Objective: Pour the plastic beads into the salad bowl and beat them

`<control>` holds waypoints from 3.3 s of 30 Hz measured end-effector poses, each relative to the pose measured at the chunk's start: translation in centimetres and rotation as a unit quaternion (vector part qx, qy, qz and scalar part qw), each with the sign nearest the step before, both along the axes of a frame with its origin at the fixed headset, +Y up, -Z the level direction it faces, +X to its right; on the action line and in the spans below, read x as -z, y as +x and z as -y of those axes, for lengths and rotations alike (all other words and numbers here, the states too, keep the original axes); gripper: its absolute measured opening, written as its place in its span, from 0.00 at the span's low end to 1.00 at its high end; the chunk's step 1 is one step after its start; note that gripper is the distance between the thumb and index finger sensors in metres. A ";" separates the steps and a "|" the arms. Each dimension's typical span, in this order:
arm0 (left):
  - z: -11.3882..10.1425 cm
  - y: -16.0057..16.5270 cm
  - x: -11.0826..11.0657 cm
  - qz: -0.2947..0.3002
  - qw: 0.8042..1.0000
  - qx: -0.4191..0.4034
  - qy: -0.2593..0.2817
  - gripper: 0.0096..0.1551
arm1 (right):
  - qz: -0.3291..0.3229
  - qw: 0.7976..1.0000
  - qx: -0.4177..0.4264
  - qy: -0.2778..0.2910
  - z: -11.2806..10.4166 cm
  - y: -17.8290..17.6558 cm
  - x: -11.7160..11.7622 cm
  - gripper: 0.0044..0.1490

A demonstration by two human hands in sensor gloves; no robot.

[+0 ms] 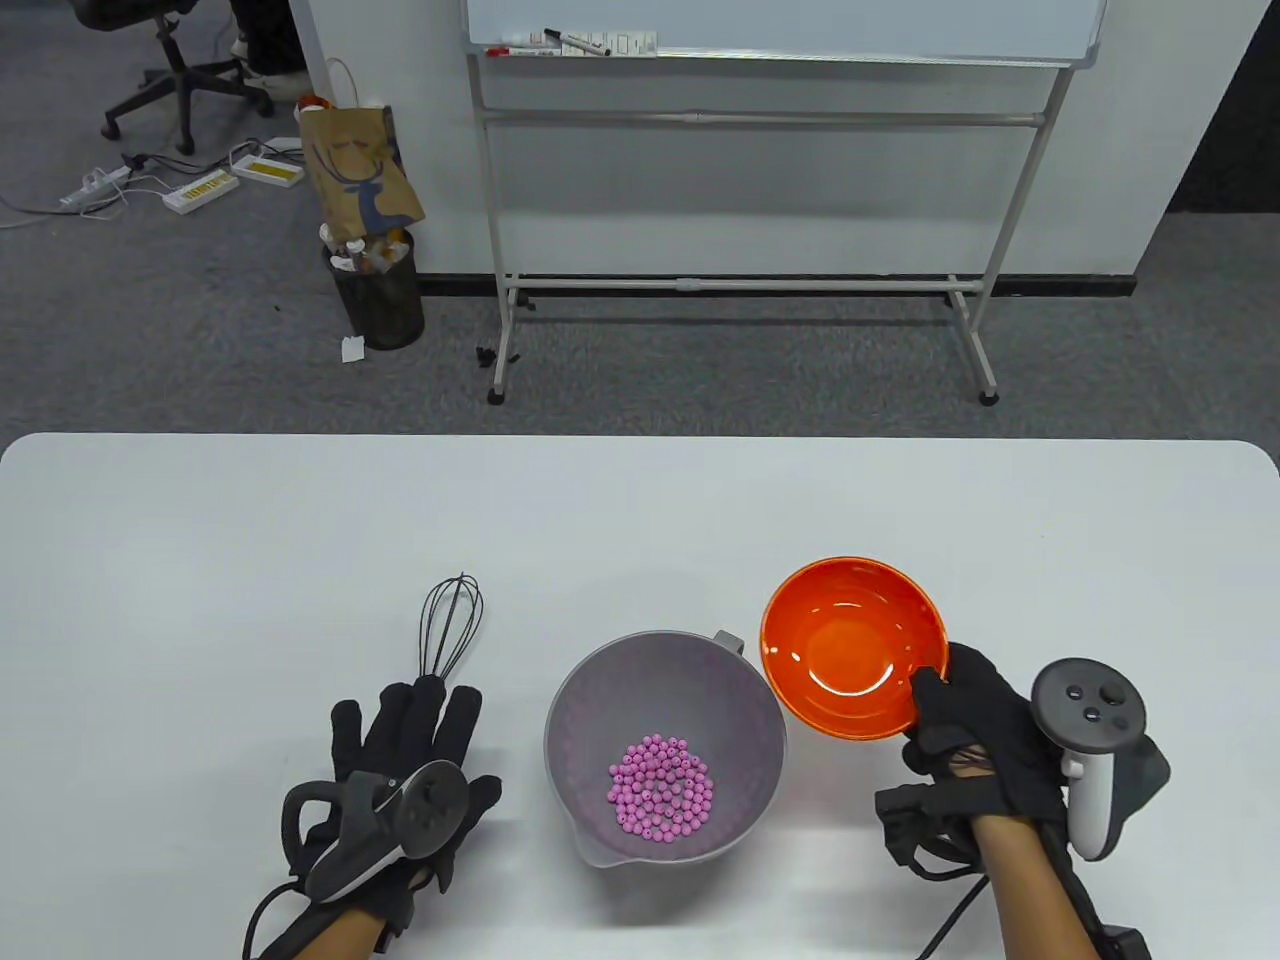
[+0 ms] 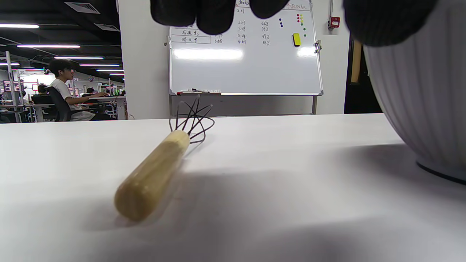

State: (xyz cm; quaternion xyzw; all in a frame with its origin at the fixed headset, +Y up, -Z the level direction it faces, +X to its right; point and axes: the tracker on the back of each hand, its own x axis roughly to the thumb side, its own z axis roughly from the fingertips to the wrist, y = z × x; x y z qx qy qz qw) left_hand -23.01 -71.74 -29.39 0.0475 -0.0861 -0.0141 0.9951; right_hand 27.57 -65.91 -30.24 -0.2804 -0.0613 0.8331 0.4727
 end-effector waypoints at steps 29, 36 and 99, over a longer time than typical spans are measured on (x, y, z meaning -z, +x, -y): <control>0.0 -0.2 0.1 -0.006 1.000 -0.004 -0.010 0.49 | 0.037 0.979 -0.164 -0.114 6.4 2.2 -1.4 0.49; -0.6 -0.1 0.0 -0.003 1.000 -0.028 -0.003 0.49 | -0.103 0.972 -0.213 0.019 1.4 -2.6 -2.8 0.50; -11.1 -4.0 0.6 0.074 0.967 -0.237 0.063 0.28 | -0.203 0.953 -0.224 0.002 2.2 -8.8 -1.3 0.58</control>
